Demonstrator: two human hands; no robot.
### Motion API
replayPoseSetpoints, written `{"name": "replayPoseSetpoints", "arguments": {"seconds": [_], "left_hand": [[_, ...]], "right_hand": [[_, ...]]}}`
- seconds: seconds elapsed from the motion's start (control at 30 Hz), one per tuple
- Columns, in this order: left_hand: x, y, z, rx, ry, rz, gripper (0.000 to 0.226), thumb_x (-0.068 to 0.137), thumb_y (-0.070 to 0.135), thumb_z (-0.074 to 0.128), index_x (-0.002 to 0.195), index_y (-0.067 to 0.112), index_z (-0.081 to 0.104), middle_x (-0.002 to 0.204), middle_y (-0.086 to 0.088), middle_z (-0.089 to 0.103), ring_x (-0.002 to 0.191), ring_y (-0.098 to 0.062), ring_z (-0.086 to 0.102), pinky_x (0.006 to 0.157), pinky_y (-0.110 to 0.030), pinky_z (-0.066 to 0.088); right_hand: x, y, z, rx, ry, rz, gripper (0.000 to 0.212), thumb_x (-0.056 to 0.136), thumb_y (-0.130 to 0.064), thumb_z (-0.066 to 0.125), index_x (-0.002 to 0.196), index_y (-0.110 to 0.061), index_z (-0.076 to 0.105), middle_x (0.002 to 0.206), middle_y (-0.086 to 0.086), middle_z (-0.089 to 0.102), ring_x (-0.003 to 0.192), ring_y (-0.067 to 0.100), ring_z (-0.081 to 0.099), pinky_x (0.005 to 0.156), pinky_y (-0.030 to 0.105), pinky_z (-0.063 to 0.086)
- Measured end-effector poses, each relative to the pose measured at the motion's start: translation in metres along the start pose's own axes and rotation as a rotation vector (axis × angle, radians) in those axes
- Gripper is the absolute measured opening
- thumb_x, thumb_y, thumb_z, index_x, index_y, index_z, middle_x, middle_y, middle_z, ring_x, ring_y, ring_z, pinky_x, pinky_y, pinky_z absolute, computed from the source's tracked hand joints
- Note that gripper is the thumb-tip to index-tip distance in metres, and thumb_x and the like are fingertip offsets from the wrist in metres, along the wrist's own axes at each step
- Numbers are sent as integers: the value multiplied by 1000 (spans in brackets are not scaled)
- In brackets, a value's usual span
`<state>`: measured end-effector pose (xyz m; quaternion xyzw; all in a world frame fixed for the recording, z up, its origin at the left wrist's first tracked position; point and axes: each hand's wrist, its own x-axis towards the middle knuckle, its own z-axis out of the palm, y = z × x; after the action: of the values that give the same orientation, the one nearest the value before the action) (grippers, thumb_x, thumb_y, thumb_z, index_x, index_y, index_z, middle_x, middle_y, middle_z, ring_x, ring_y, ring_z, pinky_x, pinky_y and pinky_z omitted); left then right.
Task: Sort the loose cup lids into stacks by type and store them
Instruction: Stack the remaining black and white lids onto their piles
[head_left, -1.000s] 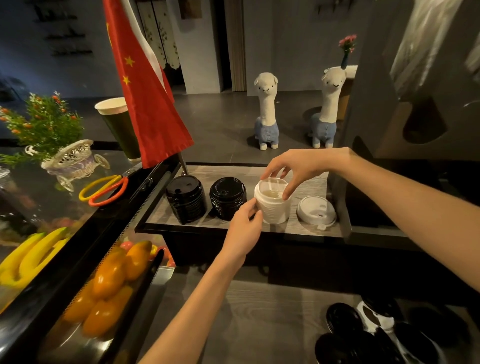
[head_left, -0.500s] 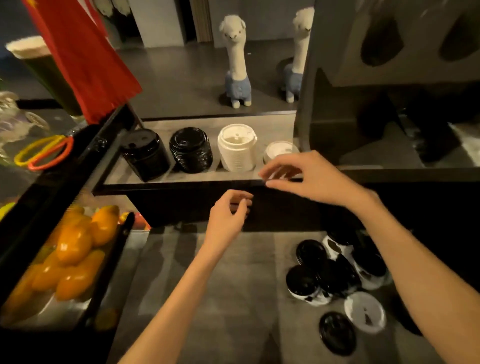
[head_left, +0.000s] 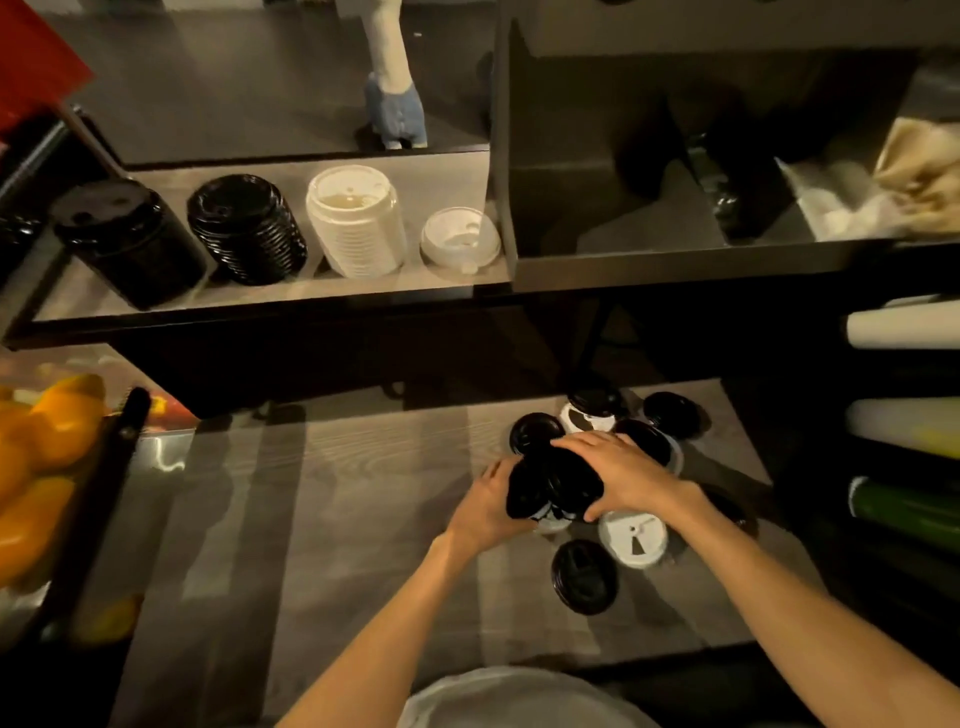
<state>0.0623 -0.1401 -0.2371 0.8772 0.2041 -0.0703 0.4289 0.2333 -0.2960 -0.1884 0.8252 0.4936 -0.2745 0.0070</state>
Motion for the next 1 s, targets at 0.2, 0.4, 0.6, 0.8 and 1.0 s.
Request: {"name": "replayPoseSetpoints", "arguments": {"seconds": [0.2,0.4,0.6,0.8,1.0], "left_hand": [[7,-4,2,7,38,-35,87,69,23,92,143,17,48,140,-3,50,131,-24,49,112,-43,44],[-6,-4,-28,-136,189,-47,88,62,26,97,137,17,51,130,4,37,121,-14,47,109,-25,43],[-37,7,-60,-597,181,-62,86,61,15,99,130,31,52,125,4,60,117,-8,60,97,-21,53],[-52,7,-70,-855,176,-62,86,61,9,96,135,32,58,132,3,66,124,-13,63,101,-31,54],[-66,15,-80,-1101,65,15,70,84,-4,74,147,20,53,140,-6,64,132,-21,59,101,-29,53]], "right_hand": [[-2,10,7,44,50,-15,106,73,-47,85,159,-37,25,159,-6,39,147,21,36,120,45,23],[-8,9,-6,303,194,6,101,70,-50,86,152,-40,30,151,-8,46,142,21,42,120,46,34],[-16,-18,-12,633,301,-77,94,74,-43,90,151,-37,36,146,-15,43,134,5,47,116,37,43],[-20,-48,-17,763,314,-172,86,75,-41,90,148,-39,44,144,-19,51,134,-1,51,114,36,46],[-16,-70,-24,769,299,-249,88,77,-42,88,150,-44,40,147,-24,49,140,4,47,115,43,46]]}}
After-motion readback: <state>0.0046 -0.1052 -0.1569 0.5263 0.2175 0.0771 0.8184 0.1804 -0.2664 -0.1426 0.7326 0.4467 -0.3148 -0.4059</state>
